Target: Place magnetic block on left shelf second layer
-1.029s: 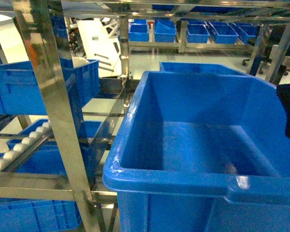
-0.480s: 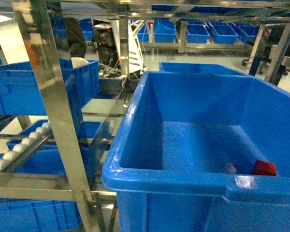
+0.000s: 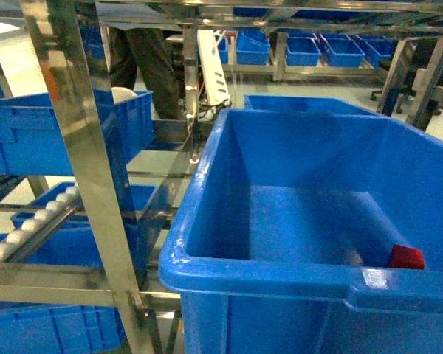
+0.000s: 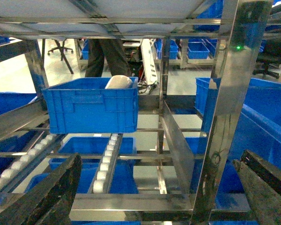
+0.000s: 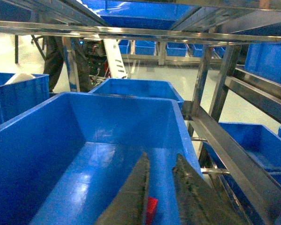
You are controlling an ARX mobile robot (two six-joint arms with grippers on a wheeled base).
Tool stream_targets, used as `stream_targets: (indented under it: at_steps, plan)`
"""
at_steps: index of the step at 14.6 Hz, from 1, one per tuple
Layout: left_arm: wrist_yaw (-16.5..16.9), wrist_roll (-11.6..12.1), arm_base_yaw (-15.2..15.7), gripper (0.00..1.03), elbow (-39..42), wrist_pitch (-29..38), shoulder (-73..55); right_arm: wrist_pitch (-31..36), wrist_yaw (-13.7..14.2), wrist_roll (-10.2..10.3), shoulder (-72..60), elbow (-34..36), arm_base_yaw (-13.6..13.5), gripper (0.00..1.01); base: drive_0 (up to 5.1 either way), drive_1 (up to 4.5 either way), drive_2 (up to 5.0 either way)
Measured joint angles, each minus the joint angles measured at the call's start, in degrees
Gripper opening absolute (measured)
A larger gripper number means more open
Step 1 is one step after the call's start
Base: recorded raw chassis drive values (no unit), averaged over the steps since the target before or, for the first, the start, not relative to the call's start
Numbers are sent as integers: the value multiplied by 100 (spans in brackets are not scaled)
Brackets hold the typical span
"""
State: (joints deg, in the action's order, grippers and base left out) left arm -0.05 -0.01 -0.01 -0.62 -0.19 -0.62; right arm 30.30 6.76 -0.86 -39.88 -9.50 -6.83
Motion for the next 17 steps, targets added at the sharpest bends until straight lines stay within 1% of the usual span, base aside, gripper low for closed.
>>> stream_targets:
  at_steps: [1,2,3,4,6,10,11,12,15,17]
  plan:
    - [2,0,0,98,0,0,0,-70,-70,0,166,122,83,4,0,0,0]
    - [2,0,0,98,0,0,0,-142,-120,17,332,229,155,2,0,0,0]
    - [2,2,0,98,0,0,0,-245,-553,20,542,332,516,2,0,0,0]
    - [-2,0,0,98,0,0,0,-334,-608,22,721,398,708,2,0,0,0]
    - [4,0,0,98,0,0,0,-487,-673,26,1003,527,706,2,0,0,0]
    - [2,0,0,98,0,-2,0,-970,-673,26,1696,713,684,2,0,0,0]
    - [2,0,0,98,0,0,0,-769,-673,28,1792,870,684,2,0,0,0]
    - [0,0,0,98,0,-2,0,-1008,-671,31,1895,876,684,2,0,0,0]
    - [2,0,0,98,0,-2,0,-1241,-673,35,2245,876,684,2,0,0,0]
    - [2,0,0,98,0,0,0,-1545,-673,35,2516,876,684,2,0,0,0]
